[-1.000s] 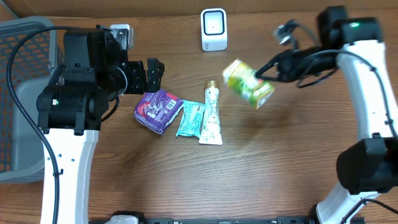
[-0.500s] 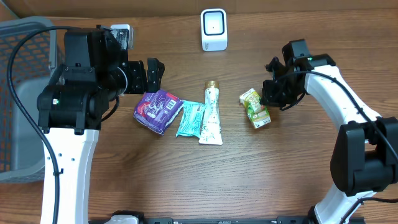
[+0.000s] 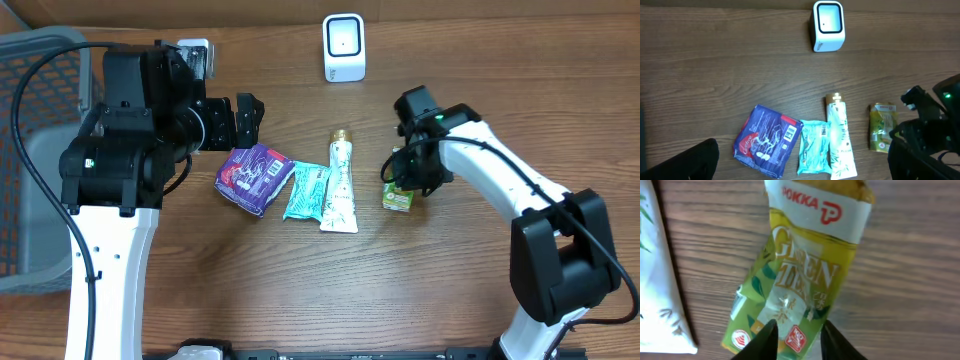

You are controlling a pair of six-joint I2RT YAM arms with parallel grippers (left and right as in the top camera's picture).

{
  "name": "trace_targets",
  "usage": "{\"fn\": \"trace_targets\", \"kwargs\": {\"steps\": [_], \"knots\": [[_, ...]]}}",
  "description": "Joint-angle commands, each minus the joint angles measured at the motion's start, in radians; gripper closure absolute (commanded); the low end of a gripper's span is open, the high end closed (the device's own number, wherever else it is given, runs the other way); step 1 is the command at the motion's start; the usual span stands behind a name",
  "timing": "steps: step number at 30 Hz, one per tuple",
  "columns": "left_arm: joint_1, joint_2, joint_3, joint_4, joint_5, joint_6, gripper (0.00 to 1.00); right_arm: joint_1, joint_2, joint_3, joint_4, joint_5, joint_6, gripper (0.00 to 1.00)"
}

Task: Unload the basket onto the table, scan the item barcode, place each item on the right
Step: 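Regrasp the standing green tea carton with the right gripper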

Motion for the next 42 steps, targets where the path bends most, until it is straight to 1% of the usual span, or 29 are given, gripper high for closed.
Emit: {"fn": "trace_targets", "kwargs": {"steps": [1, 2, 3, 6, 7, 9, 11, 12, 16, 22, 25, 27, 32, 35, 41, 42], "knots": [[0.004, 0.004, 0.013, 0.003, -0.006, -0.014, 0.01, -0.012, -0.026, -0.004, 0.006, 0.011, 0.064, 0.52], [0.004, 0.004, 0.013, 0.003, -0.006, -0.014, 0.01, -0.035, -0.026, -0.004, 0.006, 0.005, 0.108, 0.43], [0.004, 0.004, 0.013, 0.003, -0.006, -0.014, 0.00, -0.053, -0.026, -0.004, 0.006, -0.024, 0.116, 0.36], [0.004, 0.004, 0.013, 0.003, -0.006, -0.014, 0.01, -0.146, -0.026, -0.004, 0.010, -0.215, 0.115, 0.25], [0.004, 0.004, 0.013, 0.003, -0.006, -0.014, 0.00, -0.173, -0.026, -0.005, 0.008, -0.256, 0.115, 0.25], [0.004, 0.004, 0.013, 0.003, -0.006, -0.014, 0.00, -0.261, -0.026, -0.022, 0.013, -0.393, 0.115, 0.19], [0.004, 0.004, 0.013, 0.003, -0.006, -0.014, 0.01, -0.308, -0.026, -0.054, 0.040, -0.484, 0.106, 0.17], [0.004, 0.004, 0.013, 0.003, -0.006, -0.014, 0.01, -0.336, -0.026, -0.098, 0.080, -0.566, 0.083, 0.17], [0.004, 0.004, 0.013, 0.003, -0.006, -0.014, 0.00, -0.366, -0.026, -0.245, 0.232, -0.714, 0.082, 0.17], [0.004, 0.004, 0.013, 0.003, -0.006, -0.014, 0.00, -0.355, -0.026, -0.401, 0.482, -0.726, 0.145, 0.21], [0.004, 0.004, 0.013, 0.003, -0.006, -0.014, 0.00, -0.354, -0.026, -0.463, 0.602, -0.695, 0.181, 0.27], [0.004, 0.004, 0.013, 0.003, -0.006, -0.014, 0.00, -0.354, -0.025, -0.505, 0.672, -0.653, 0.194, 0.34], [0.004, 0.004, 0.013, 0.003, -0.006, -0.014, 0.00, -0.336, -0.024, -0.566, 0.772, -0.620, 0.193, 0.42], [0.004, 0.004, 0.013, 0.003, -0.006, -0.014, 0.00, -0.308, -0.024, -0.575, 0.789, -0.556, 0.190, 0.47], [0.004, 0.004, 0.013, 0.003, -0.006, -0.014, 0.00, -0.196, -0.024, -0.576, 0.834, -0.396, 0.190, 0.47], [0.004, 0.004, 0.013, 0.003, -0.006, -0.014, 0.00, -0.169, -0.024, -0.576, 0.833, -0.354, 0.195, 0.55]]}}
